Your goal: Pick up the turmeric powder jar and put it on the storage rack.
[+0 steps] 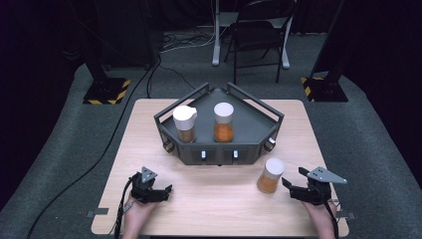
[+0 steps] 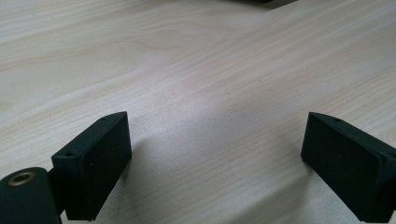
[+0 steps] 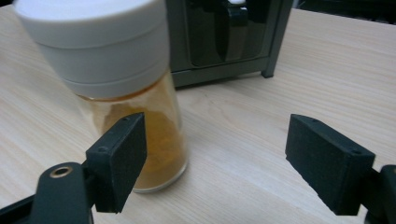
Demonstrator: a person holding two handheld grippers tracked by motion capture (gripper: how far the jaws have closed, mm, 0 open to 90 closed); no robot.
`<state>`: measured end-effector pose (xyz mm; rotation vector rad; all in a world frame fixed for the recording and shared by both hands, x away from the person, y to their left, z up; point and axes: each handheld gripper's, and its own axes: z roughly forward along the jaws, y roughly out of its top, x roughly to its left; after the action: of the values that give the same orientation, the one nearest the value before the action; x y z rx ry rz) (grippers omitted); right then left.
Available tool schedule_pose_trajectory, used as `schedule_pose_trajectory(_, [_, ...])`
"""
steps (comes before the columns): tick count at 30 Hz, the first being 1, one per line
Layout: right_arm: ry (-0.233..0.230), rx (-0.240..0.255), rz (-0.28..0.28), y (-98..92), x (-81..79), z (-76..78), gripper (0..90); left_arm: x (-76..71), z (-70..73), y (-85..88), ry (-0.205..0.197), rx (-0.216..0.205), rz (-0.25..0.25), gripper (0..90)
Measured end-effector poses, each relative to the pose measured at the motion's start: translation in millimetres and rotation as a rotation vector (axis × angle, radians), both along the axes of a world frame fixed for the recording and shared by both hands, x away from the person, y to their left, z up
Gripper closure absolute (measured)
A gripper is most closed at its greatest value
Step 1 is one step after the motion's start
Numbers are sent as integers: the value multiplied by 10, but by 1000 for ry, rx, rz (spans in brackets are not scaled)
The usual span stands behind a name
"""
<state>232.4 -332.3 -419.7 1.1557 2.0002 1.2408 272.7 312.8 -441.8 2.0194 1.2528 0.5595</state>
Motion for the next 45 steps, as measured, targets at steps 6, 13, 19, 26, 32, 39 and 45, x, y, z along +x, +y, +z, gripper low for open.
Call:
schedule_pose_trajectory(6, [-3, 7, 36, 13, 2, 49, 206, 0, 0, 0, 0, 0, 0, 84])
schedule_pose_trajectory(13, [4, -1, 73, 47, 26, 88, 208, 0, 0, 0, 0, 0, 0, 84])
schedule_pose_trajectory(19, [-3, 5, 106, 64, 36, 104, 210, 0, 0, 0, 0, 0, 0, 84])
schedule_pose_trajectory(26, [-14, 12, 134, 112, 56, 143, 215, 0, 0, 0, 0, 0, 0, 85])
schedule_pose_trajectory(32, [-15, 8, 158, 176, 109, 166, 229, 0, 0, 0, 0, 0, 0, 85])
schedule_pose_trajectory(39, [-18, 6, 174, 247, 157, 175, 239, -1, 0, -1, 0, 0, 0, 85])
schedule_pose_trajectory(45, [-17, 5, 172, 269, 208, 189, 281, -1, 0, -1, 0, 0, 0, 85])
